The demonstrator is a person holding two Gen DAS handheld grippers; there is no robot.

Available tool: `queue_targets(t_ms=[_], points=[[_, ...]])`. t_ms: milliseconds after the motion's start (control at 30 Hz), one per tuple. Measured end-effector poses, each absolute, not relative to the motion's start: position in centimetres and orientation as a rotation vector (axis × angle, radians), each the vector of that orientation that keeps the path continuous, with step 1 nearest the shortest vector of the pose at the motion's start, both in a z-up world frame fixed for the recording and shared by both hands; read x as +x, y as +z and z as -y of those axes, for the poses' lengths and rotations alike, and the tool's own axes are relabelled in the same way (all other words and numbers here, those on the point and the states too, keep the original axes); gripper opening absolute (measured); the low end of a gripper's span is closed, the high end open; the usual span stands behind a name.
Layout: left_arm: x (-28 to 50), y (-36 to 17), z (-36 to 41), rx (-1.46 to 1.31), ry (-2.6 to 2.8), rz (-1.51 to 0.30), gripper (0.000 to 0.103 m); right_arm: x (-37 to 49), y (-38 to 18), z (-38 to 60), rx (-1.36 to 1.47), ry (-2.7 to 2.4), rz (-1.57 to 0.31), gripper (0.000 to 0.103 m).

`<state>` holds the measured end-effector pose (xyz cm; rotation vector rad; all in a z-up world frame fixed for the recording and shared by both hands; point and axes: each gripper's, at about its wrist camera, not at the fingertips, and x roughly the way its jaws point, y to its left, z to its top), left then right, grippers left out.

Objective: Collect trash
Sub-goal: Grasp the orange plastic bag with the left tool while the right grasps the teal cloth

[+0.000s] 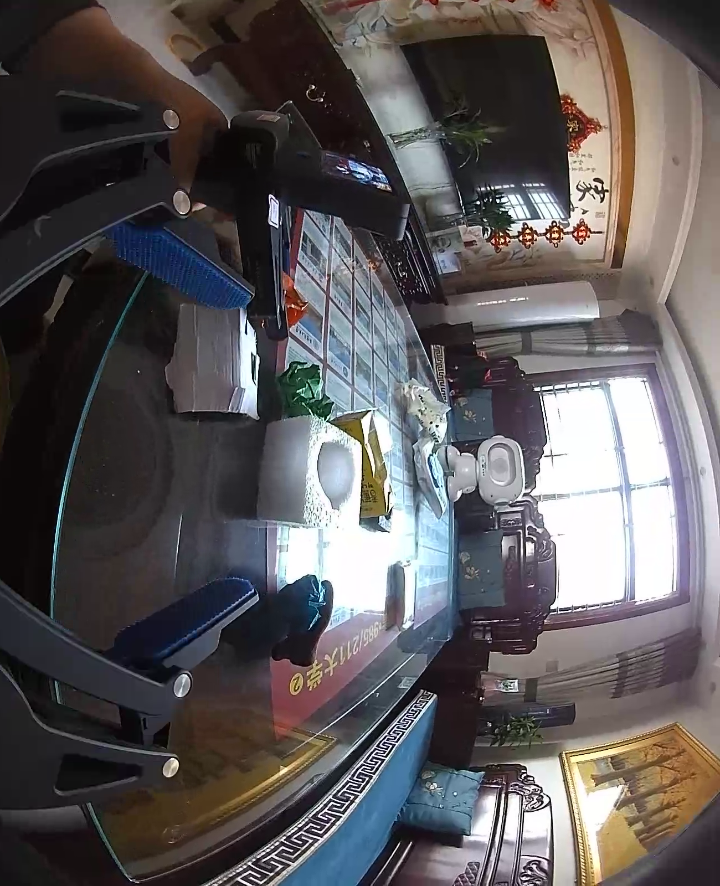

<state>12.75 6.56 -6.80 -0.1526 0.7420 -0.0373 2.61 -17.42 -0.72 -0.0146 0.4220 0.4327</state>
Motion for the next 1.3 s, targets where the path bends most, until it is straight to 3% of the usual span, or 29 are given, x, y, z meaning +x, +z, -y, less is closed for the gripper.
queue_targets(t_ms=[100,467,767,900,1067,1167,1267,1300], points=[[12.5,-6.3,-6.4,-0.146,-0.039,-0.721,0.046,3.7,-1.2,17.9,-0.002,0.413,-0.444,0.095],[12.7,-2.4,-5.3,-0.17,-0.077,-0.633,0.045,8.7,-1.4,20.5,-0.012,0.286,-0.502,0.095],[14.0,-2.2,-3.0,-0.174,-0.137,-0.638,0.047,15.7,-1.4,21.7,-0.086,0.208,-0.575,0.094],[14.4,-2.4,-2.7,-0.171,-0.141,-0.641,0.047,16.1,-1.7,21.8,-0.054,0.279,-0.592,0.075],[14.4,-2.4,-2.6,-0.172,-0.145,-0.635,0.047,17.3,-2.0,21.0,-0.073,0.292,-0.605,0.072],[14.4,-2.2,-2.7,-0.17,-0.149,-0.631,0.048,18.7,-2.6,20.5,-0.087,0.288,-0.646,0.061],[14.3,-2.2,-2.8,-0.168,-0.151,-0.629,0.048,20.3,-3.6,20.7,-0.074,0.296,-0.718,0.037],[14.3,-2.2,-2.9,-0.17,-0.151,-0.628,0.048,20.6,-3.9,20.9,-0.05,0.315,-0.74,0.024]])
